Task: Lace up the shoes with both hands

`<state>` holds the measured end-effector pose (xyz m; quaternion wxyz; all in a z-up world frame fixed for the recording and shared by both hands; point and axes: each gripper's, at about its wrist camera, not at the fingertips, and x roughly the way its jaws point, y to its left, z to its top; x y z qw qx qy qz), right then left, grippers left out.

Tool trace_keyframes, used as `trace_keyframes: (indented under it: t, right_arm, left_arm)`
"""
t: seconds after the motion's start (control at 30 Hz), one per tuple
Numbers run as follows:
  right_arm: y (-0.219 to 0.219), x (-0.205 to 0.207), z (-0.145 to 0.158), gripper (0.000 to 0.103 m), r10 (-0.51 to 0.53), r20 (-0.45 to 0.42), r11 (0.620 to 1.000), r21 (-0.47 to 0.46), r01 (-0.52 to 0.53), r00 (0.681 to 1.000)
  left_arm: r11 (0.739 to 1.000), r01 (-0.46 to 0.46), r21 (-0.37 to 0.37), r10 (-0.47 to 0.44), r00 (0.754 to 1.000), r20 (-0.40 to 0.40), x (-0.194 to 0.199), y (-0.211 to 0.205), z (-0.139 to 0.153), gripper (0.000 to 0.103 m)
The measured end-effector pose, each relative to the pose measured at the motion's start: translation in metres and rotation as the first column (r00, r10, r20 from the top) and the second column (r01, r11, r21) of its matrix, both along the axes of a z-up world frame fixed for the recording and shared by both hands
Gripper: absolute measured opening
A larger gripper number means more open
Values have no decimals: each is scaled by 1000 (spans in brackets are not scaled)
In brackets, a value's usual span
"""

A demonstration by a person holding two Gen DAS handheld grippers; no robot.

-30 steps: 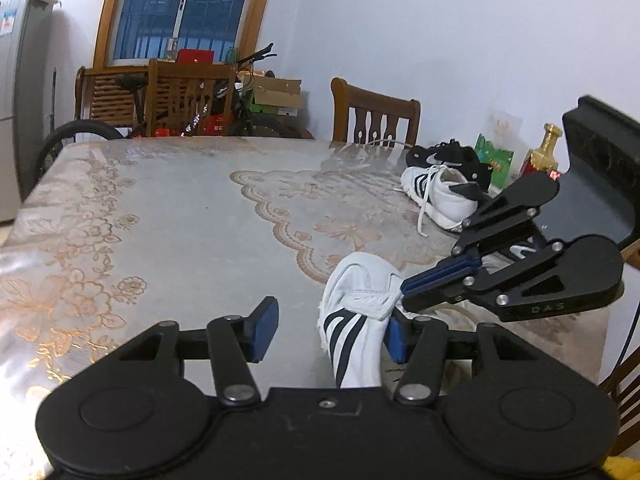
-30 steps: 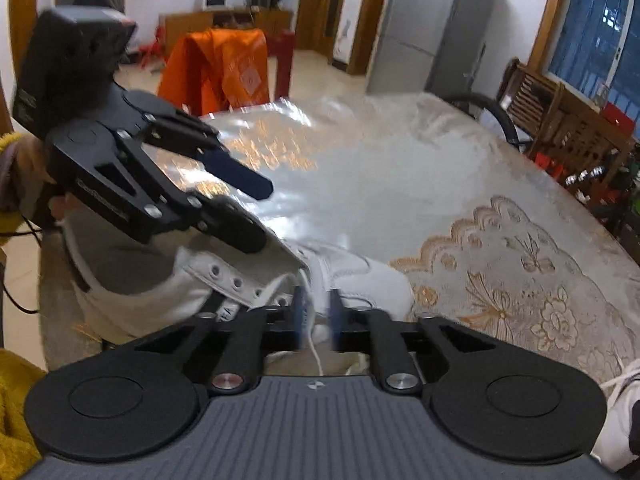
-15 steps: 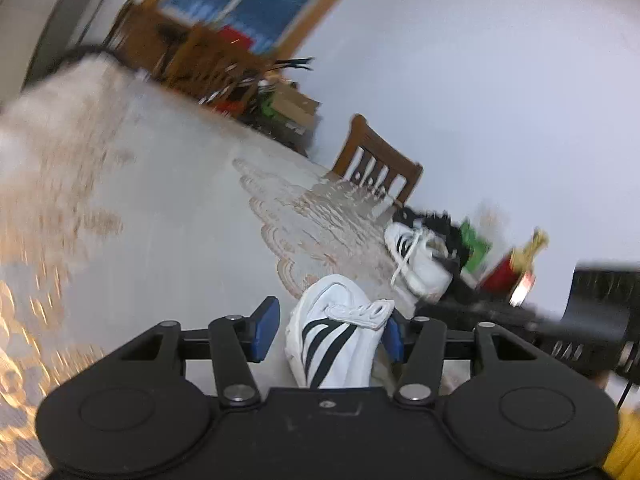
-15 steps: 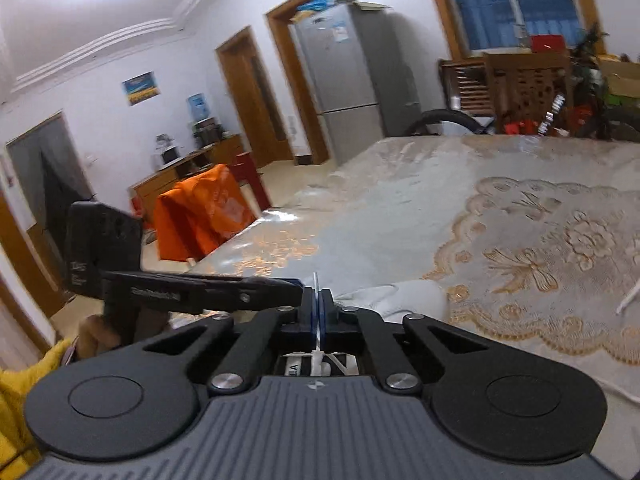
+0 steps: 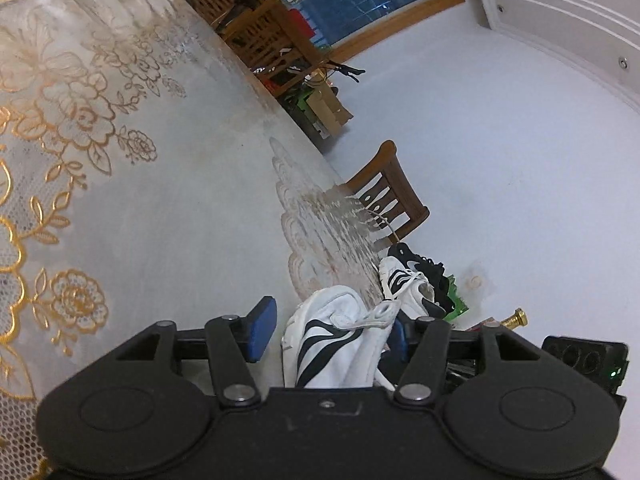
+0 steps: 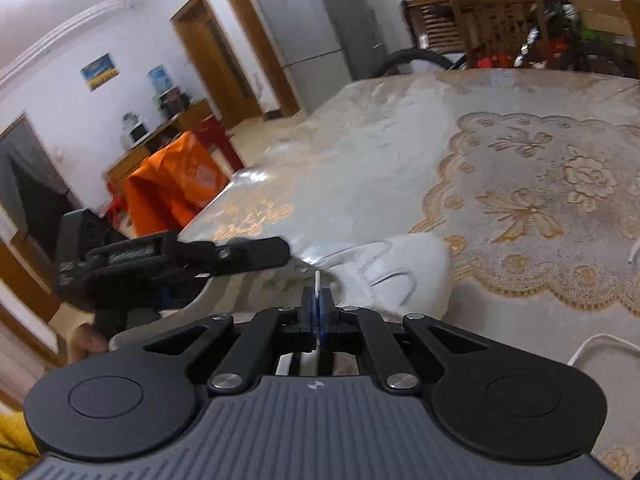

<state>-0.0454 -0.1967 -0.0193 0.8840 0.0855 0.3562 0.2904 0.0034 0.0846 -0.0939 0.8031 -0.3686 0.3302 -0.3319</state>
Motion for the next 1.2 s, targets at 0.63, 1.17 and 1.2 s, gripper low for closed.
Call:
trace_keyframes:
  t: [0.63, 1.17, 1.2]
  right_arm:
    - [-1, 2, -20, 1, -160, -35, 985, 63, 162, 987]
    - [-4, -31, -30, 1, -176, 124, 981, 108, 163, 976]
    - [-4, -30, -31, 1, -176, 124, 981, 106, 163, 977]
  left_arm:
    - [1000, 22, 7, -22, 1000, 4, 4, -8, -3, 55]
    - [1000, 24, 9, -25, 1000, 6, 5, -10, -6, 55]
    - [1000, 25, 10, -25, 1000, 6, 5, -10, -6, 55]
